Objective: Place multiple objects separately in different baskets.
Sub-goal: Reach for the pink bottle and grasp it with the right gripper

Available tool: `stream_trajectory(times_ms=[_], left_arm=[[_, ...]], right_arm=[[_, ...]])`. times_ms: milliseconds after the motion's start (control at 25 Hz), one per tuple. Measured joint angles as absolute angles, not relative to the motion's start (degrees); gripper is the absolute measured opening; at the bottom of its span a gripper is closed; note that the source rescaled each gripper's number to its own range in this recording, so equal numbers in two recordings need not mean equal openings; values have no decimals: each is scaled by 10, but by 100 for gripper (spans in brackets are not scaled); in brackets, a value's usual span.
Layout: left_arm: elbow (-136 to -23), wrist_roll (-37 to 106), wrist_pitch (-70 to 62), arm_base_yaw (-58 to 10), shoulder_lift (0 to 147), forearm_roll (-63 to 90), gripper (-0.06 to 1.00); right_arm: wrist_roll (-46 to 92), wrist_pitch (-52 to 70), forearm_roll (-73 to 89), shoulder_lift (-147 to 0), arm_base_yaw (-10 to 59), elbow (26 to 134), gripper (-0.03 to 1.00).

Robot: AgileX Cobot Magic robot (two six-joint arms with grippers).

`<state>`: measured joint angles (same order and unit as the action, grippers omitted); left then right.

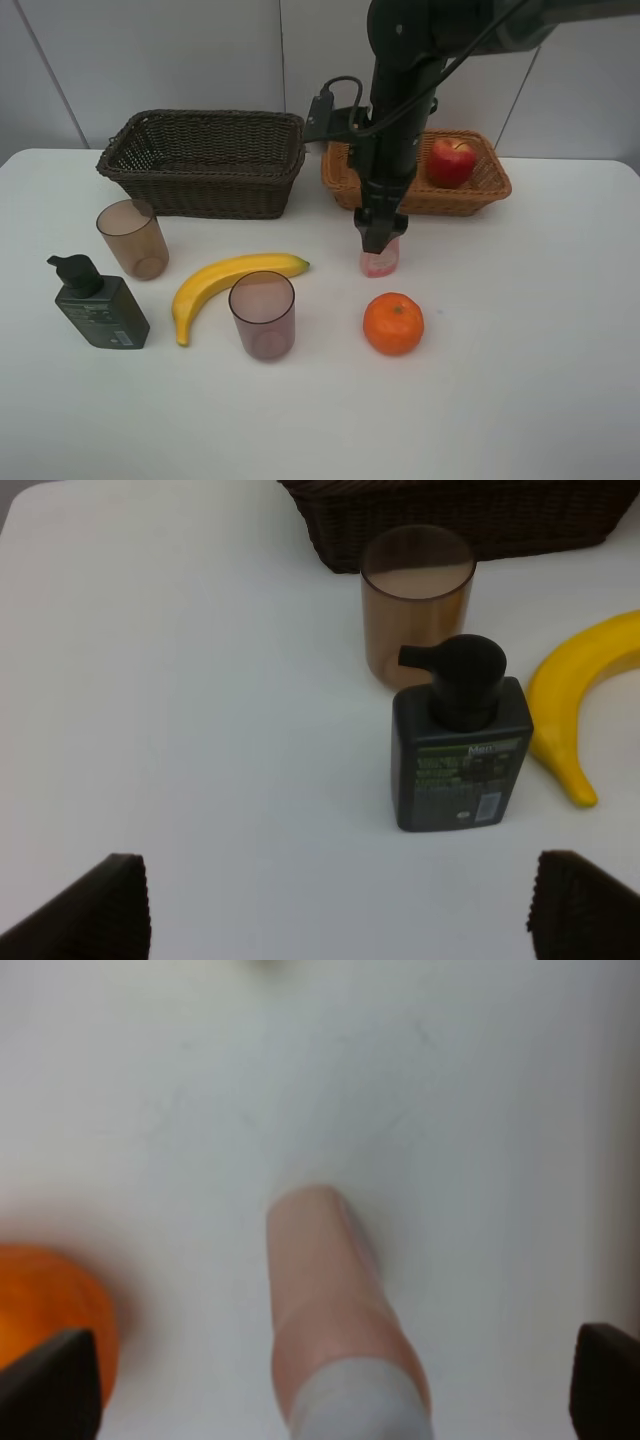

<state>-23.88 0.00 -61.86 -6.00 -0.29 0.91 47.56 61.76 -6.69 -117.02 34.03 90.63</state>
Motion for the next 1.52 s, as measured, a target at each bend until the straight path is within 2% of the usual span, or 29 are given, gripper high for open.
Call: stream_trajectory(times_ms=[760,880,1000,1120,1240,1320,1360,1520], left_arm=[[-239,0,-619,-60,-3,9,100],[-239,0,-619,-60,-3,9,100],[-239,0,-619,-60,-3,9,100],[-239,0,-619,-60,-3,9,100],[-239,0,-619,-60,-3,9,100],[-239,0,-619,-60,-3,9,100],[-239,0,-619,-60,-3,9,100],[-239,0,-619,-60,-3,9,100]], right_arm=[[476,601,-69,-1225,328,906,99],[476,602,-73,-1225,323,906,96],[476,604,-79,-1225,323,906,85],[476,609,-82,-1225,323,906,62],[476,616,-82,-1225,323,906,31],[476,623,-82,-1225,323,906,5],[476,626,-82,-1225,323,906,1],[475,629,-82,-1225,323,906,1]])
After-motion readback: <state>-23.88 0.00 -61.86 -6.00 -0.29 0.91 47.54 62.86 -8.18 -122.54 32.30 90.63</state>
